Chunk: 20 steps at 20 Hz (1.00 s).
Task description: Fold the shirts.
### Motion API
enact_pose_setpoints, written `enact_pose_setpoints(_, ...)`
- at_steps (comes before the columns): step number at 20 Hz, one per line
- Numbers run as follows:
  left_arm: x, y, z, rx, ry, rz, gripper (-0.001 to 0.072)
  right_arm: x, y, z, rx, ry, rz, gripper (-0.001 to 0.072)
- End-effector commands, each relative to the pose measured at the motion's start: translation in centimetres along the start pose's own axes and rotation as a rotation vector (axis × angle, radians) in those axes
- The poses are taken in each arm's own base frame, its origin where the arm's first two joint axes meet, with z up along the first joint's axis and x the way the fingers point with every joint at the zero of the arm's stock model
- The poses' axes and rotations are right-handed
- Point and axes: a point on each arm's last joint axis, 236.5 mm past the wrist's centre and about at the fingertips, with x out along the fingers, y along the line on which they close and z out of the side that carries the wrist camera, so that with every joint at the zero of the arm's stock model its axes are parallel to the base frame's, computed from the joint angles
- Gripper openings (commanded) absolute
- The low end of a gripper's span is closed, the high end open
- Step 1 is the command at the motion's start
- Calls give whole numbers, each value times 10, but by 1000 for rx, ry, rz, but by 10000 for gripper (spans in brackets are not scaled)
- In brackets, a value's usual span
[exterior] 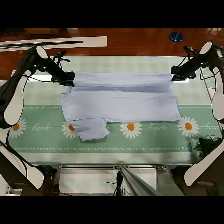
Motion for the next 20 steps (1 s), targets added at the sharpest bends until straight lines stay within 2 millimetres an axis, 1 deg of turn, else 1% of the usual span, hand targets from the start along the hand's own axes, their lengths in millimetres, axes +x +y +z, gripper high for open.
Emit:
enact_pose_setpoints(1, -1, -6, 3, -8, -14, -27, 303, 1, 0, -2, 1, 9, 0, 227)
enact_pose_setpoints(2, -6, -8, 2, -1, -9, -33, 433, -4, 1, -5, -44, 19, 0, 367)
enact_pose_setpoints(3, -16, -9, 2, 25, -7, -34, 461, -15, -2, -9, -88, 25, -14, 378)
enact_pose_setpoints(4, -29, -7, 2, 54, -15, -34, 461, -30, -13, -12, -119, 24, -62, 407)
enact_pose_setpoints(5, -47, -4, 3, 65, -34, -32, 461, -49, -28, -16, -132, 25, -124, 442)
enact_pose_setpoints(6, -67, -1, -6, 65, -29, -47, 461, -68, -42, -23, -124, 36, -172, 446)
enact_pose_setpoints(7, -83, -1, -15, 46, -24, -77, 461, -87, -51, -31, -89, 37, -171, 504)
enact_pose_setpoints(8, -98, -4, -23, 29, -36, -127, 461, -100, -57, -41, -54, 48, -140, 507)
enact_pose_setpoints(9, -110, -7, -32, 15, -61, -185, 461, -108, -61, -51, -21, 64, -100, 509)
enact_pose_setpoints(10, -117, -7, -46, -5, -72, -232, 461, -113, -60, -59, 11, 70, -22, 507)
enact_pose_setpoints(11, -117, -6, -65, -26, -63, -267, 461, -118, -53, -64, 25, 54, 79, 493)
enact_pose_setpoints(12, -115, -4, -88, -58, -50, -301, 461, -124, -47, -68, 42, 29, 175, 493)
enact_pose_setpoints(13, -110, -3, -109, -88, -45, -325, 462, -129, -45, -74, 54, 16, 231, 493)
enact_pose_setpoints(15, -97, -4, -148, -174, -62, -366, 464, -133, -56, -91, 108, 3, 253, 493)
enact_pose_setpoints(16, -90, -8, -166, -207, -76, -388, 513, -133, -61, -100, 131, -2, 252, 493)
enact_pose_setpoints(17, -84, -12, -182, -223, -86, -395, 542, -132, -64, -108, 149, -9, 252, 493)
enact_pose_setpoints(18, -75, -15, -198, -240, -82, -391, 541, -130, -66, -114, 167, -27, 254, 493)
enact_pose_setpoints(20, -60, -22, -222, -248, -59, -397, 547, -123, -69, -126, 194, -48, 251, 493)
